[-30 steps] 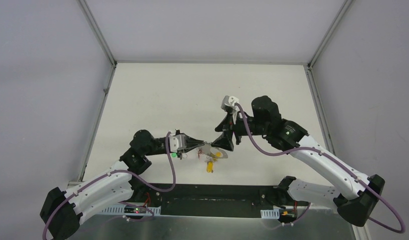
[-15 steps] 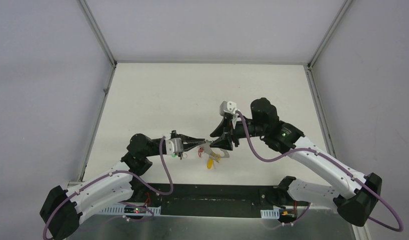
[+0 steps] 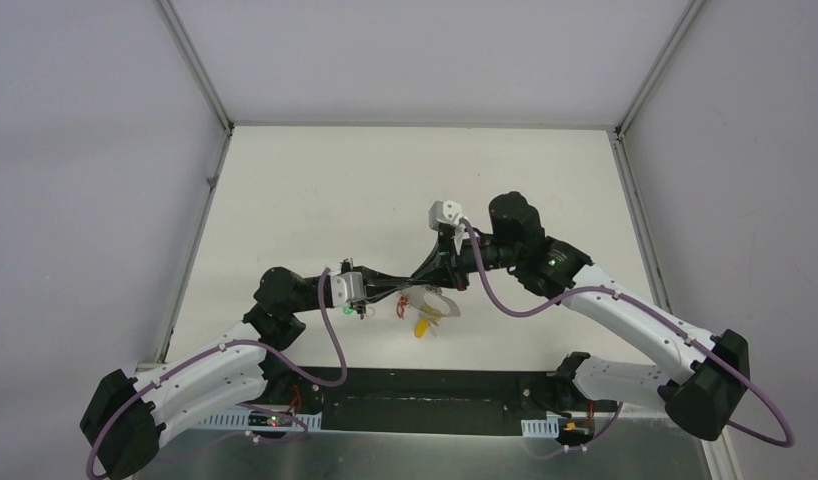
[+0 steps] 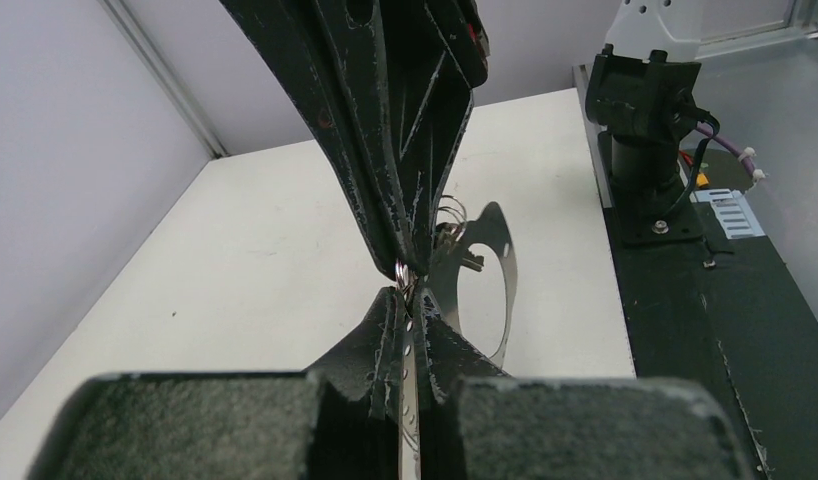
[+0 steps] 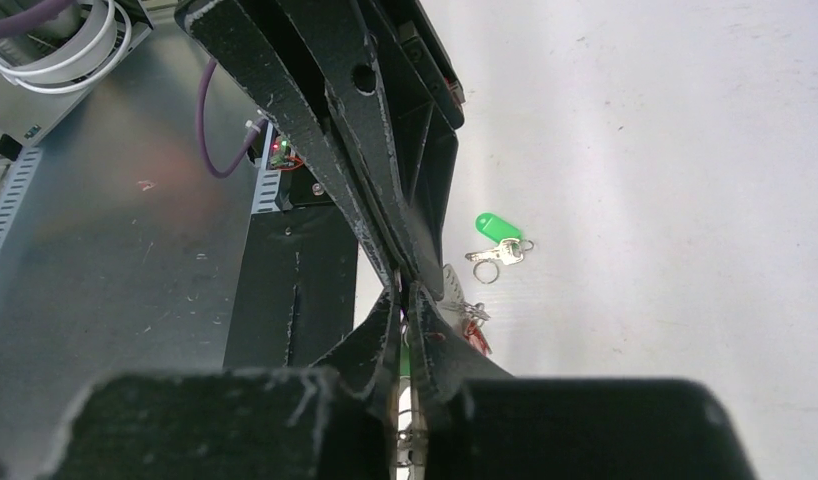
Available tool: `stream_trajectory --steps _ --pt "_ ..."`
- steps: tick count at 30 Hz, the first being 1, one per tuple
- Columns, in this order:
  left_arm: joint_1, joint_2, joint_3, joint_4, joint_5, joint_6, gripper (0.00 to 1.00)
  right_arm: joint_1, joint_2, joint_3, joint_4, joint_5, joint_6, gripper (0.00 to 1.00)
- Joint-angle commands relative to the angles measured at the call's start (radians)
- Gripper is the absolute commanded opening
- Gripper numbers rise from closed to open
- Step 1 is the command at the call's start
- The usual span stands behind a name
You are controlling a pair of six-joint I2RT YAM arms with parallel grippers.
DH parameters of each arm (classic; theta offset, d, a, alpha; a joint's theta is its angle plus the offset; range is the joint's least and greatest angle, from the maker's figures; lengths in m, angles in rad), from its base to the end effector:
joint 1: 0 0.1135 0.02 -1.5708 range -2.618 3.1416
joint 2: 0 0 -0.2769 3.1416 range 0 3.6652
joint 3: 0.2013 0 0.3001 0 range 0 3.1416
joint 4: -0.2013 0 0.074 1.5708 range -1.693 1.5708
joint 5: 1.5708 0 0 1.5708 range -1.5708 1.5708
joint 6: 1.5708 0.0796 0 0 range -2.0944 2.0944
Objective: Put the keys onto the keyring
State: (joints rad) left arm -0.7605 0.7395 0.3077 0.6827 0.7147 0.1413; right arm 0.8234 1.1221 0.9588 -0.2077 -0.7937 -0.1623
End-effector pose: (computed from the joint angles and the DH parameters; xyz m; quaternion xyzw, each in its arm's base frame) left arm 0.1361 -0.2015 0.2648 0.4990 0.3965 -0.4298 0.6396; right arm 0.1764 0.2738 0.3273 -0.5524 0.5674 0.4708 0.3890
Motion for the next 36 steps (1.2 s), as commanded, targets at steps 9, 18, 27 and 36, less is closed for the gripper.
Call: stream_trajectory --steps 9,18,27,36 --pt "-0.008 -0.018 0.041 0.047 -0.001 -0.03 0.04 0.006 0.02 0.077 -0.088 -0.008 -0.104 0.0" --pt "-0.008 -0.077 0.177 -0.394 -0.063 0.025 0.49 0.019 0.087 0.292 -0.502 0.084 -0.249 0.0" --pt "-0.011 -0.01 0.23 -0.442 0.003 0.037 0.38 0.116 0.314 0.611 -0.932 0.342 -0.293 0.0" --pt "-0.051 0.049 0.246 -0.425 0.023 0.048 0.33 0.18 0.404 0.725 -0.993 0.408 -0.271 0.0"
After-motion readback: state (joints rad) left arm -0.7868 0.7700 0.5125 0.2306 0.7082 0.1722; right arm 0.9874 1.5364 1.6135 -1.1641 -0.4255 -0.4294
